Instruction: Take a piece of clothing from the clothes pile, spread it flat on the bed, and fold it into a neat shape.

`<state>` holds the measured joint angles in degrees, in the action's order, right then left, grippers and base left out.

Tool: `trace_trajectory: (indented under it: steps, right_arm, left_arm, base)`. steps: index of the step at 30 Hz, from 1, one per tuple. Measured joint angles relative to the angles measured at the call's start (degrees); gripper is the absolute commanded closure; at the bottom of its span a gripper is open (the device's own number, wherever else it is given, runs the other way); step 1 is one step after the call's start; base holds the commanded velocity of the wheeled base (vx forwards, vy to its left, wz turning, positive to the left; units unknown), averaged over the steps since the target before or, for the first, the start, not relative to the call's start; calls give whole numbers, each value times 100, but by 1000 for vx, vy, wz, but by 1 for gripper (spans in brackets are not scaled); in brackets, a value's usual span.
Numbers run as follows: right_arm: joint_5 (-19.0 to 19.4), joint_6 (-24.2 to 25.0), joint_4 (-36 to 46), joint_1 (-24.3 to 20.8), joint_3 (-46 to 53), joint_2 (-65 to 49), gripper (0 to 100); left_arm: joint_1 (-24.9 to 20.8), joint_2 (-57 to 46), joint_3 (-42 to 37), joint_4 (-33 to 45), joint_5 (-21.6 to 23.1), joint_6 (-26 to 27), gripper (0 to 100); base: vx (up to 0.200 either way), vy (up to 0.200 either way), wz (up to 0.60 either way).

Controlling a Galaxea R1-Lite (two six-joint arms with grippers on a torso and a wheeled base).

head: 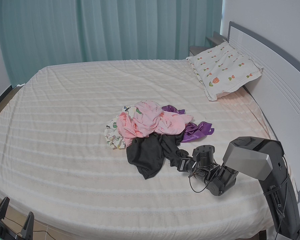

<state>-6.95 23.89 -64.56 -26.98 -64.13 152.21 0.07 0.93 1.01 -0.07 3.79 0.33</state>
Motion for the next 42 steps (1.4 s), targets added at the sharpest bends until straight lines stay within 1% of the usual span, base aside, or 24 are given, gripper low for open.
trace_trajectory:
  steps: [3,8,10,14,17,19,23,26,30,33,36,39,42]
  right_arm:
    - [127,410,-191,-2,302,-83,100]
    - [310,785,-490,0,1073,-417,100]
    - [413,950,-545,-4,1519,-642,100]
    - [584,1451,-756,-72,2547,-1236,100]
    - [668,1833,-1059,-116,3316,-1668,100]
    - [708,2039,-1453,-160,3832,-1903,100]
    - [796,2337,-2143,-201,4678,-2187,100]
    - [908,2559,-2406,-234,5146,-2319,100]
    - [951,2636,-2437,-286,5339,-2399,100]
    - [946,2701,-2442,-312,5432,-2432,100]
    - [941,2814,-2442,-332,5491,-2452,100]
    - [940,2901,-2444,-352,5543,-2473,100]
    - [935,2954,-2442,-373,5576,-2478,100]
  left_arm:
    - [0,0,0,0,0,0,0]
    - [0,0,0,0,0,7,0]
    - [0,0,0,0,0,7,0]
    - [0,0,0,0,0,16,0]
    - [0,0,0,0,1,24,0]
    - [0,0,0,0,0,27,0]
    - [0,0,0,0,0,0,0]
    - [0,0,0,-6,-7,-6,0]
    - [0,0,6,-112,-12,-40,0]
    - [-5,45,282,-158,9,-279,0]
    - [-5,240,686,-96,212,-413,0]
    - [-10,592,1025,34,683,-388,0]
    - [-17,905,1073,107,1136,-232,0]
  base:
    - [0,0,0]
    - [0,0,0]
    - [0,0,0]
    - [0,0,0]
    - [0,0,0]
    - [0,0,0]
    - [0,0,0]
    - [0,0,0]
    - [0,0,0]
    - [0,0,0]
    - [0,0,0]
    - [0,0,0]
    - [0,0,0]
